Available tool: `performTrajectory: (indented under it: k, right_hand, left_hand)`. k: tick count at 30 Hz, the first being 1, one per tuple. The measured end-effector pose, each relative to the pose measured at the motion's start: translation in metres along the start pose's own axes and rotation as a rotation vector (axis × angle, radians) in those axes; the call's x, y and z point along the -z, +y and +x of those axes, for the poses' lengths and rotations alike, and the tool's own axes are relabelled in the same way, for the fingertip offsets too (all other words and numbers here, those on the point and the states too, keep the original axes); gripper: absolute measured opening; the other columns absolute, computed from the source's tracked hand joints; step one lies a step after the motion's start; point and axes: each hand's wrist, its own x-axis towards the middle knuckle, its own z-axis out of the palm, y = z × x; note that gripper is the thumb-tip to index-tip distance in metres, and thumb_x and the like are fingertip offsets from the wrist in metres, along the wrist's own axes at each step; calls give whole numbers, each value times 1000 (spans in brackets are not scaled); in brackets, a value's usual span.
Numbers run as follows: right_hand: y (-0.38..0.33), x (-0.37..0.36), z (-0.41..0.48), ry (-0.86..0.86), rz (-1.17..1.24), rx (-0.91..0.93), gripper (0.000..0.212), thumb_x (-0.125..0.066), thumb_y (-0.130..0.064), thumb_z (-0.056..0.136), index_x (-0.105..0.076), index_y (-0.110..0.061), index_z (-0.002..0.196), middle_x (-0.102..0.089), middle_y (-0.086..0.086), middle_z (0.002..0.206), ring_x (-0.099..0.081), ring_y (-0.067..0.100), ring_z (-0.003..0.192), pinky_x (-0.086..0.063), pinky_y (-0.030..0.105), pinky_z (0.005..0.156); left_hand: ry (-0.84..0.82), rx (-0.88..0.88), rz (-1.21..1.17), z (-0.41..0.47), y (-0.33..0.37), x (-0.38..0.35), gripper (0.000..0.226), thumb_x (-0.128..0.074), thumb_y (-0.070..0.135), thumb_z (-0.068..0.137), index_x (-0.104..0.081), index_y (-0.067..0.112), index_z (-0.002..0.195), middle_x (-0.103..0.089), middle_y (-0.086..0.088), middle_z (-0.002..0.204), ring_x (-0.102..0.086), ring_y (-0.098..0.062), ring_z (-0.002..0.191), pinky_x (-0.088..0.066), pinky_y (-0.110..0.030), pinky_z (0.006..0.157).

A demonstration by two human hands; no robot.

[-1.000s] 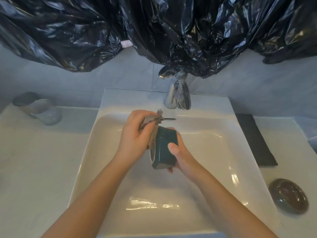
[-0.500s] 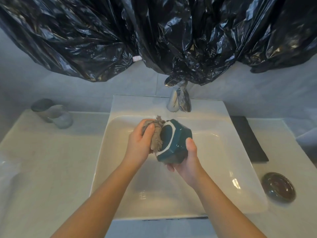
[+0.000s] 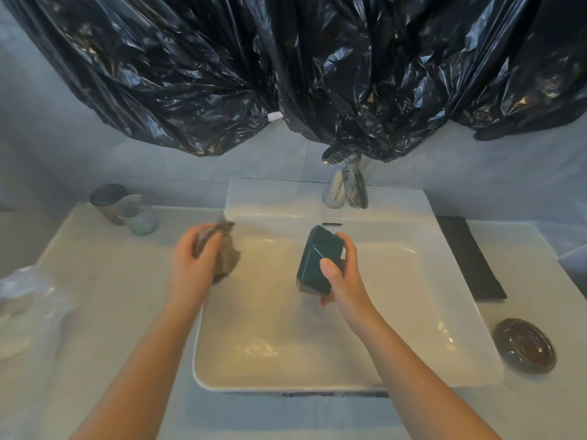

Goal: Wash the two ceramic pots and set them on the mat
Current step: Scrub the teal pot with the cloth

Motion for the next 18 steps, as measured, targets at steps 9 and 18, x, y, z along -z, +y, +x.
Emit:
performTrajectory:
  k: [9, 18]
  right_hand:
    - [3, -15, 5, -77, -71, -56, 78, -63, -64, 64, -30, -53, 134, -55, 13, 130, -65, 32, 108, -46, 20, 45]
    - [7, -13, -3, -150, -184, -62, 60, -60, -46, 74, -30, -51, 126, -49, -11, 103, -61, -8, 86, -44, 17, 44]
  left_hand:
    - [6, 159, 562, 5, -82, 53, 32, -59, 2, 85, -61, 7, 116, -50, -16, 118, -56, -31, 96, -46, -39, 94]
    - [-157, 259, 695, -11, -122, 49, 52, -72, 30, 77, -59, 18, 126, -53, -16, 118, -59, -34, 104, -47, -41, 95]
